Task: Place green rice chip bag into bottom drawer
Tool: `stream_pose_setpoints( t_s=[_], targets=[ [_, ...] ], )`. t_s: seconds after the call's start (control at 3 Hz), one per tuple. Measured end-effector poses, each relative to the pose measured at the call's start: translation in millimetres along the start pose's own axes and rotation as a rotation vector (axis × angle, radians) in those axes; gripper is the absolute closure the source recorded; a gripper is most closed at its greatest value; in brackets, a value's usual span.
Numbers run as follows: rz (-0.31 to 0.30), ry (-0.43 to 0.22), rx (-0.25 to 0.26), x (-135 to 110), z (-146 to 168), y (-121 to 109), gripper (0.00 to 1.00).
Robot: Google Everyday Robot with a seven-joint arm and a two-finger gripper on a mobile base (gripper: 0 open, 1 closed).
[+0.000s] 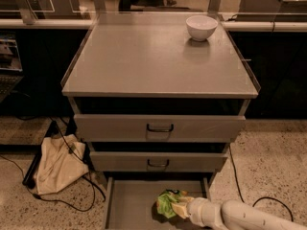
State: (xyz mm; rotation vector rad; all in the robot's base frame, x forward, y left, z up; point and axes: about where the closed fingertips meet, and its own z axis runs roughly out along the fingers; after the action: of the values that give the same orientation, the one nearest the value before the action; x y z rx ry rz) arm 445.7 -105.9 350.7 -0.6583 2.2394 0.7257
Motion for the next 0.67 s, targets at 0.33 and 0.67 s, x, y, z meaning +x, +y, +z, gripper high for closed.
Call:
stream_pose_setpoints(
  t_s=[0.33,0.67],
  targets=[
    [0.008,0.022,-0.001,-7,28,-20,1.00],
    [0.028,0.061,-0.014,3,40,-34,1.00]
  ],
)
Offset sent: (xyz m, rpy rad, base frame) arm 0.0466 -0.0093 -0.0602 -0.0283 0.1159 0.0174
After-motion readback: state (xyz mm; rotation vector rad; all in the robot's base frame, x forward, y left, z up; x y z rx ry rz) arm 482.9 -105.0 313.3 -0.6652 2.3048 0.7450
